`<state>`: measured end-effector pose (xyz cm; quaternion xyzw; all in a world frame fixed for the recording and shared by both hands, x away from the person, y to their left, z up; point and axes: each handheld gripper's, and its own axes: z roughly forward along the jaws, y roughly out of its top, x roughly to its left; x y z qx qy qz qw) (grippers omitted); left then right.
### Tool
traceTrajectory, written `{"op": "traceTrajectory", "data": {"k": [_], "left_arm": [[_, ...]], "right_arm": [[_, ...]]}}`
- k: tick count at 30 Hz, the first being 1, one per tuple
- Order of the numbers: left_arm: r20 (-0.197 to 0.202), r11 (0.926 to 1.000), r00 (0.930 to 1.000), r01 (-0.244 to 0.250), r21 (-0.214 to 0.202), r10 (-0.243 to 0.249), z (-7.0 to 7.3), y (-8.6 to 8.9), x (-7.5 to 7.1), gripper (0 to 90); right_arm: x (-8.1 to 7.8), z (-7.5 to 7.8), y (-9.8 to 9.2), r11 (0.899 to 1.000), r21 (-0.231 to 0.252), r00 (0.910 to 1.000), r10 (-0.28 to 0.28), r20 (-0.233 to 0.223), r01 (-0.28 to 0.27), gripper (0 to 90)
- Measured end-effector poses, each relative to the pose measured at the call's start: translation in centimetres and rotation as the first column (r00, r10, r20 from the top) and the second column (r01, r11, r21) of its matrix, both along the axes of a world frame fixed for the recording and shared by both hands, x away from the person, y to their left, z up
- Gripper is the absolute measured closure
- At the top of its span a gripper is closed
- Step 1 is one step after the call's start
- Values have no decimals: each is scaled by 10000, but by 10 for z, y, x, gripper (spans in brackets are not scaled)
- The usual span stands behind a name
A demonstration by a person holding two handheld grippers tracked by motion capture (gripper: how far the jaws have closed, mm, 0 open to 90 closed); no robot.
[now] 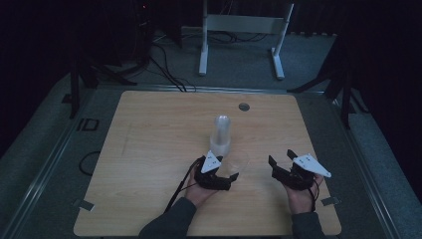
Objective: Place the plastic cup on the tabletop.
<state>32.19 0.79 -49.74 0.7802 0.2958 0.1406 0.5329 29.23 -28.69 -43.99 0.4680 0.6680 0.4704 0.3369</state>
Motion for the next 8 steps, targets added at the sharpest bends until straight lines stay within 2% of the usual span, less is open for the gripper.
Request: {"op": "traceTrajectory", "data": {"k": [4,8], "left_arm": [[-75,9997,9999,-106,-234,104,-1,8,-3,150],[-61,9997,9999,-129,-220,127,-1,12,-4,150]], "right_arm": [[0,0,-1,10000,33,10000,-46,1,46,258],[1,0,-2,10000,25,10000,-52,-10,52,257]]}}
